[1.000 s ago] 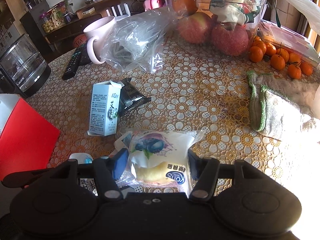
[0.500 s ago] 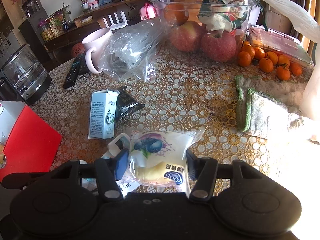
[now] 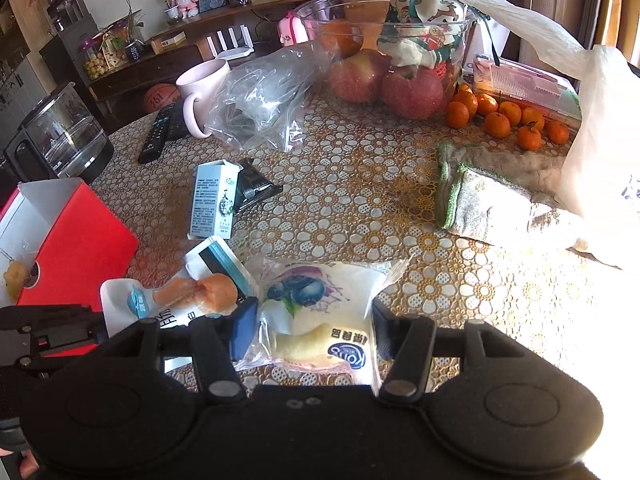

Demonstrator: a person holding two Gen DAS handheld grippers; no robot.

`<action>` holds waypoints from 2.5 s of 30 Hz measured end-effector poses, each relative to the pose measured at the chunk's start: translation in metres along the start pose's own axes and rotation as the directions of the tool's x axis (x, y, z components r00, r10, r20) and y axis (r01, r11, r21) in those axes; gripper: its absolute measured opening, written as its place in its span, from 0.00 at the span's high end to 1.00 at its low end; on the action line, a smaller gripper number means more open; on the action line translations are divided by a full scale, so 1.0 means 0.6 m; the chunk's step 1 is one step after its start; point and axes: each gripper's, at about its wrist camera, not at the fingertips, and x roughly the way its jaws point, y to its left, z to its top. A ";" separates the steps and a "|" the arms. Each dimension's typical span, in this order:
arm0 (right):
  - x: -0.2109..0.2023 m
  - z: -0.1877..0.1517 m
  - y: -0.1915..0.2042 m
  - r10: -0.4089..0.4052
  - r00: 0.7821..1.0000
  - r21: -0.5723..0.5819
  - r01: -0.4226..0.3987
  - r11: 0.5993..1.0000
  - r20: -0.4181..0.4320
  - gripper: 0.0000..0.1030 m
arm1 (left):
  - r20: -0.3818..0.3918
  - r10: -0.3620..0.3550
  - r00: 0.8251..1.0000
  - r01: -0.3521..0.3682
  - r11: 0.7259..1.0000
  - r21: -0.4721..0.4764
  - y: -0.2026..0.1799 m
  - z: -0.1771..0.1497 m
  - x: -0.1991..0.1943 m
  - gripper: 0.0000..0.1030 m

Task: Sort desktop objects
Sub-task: 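Carry the bread packet with the right tool while the left tool carries the pouch over the red box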

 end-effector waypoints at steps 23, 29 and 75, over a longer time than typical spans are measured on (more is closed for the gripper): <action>-0.190 -0.066 0.198 0.104 0.993 -0.197 -0.091 0.976 0.054 0.45 | 0.094 0.000 0.996 0.004 0.999 -0.040 0.059 -0.054 -0.270 0.82; -0.206 -0.063 0.271 0.147 0.987 -0.258 -0.127 0.958 0.061 0.45 | 0.122 0.044 0.992 -0.037 0.998 -0.060 0.105 -0.062 -0.336 0.82; 0.059 0.025 0.520 0.136 0.988 -0.387 -0.155 0.909 -0.075 0.45 | 0.025 0.358 0.933 -0.356 0.933 -0.056 0.409 0.018 -0.288 0.82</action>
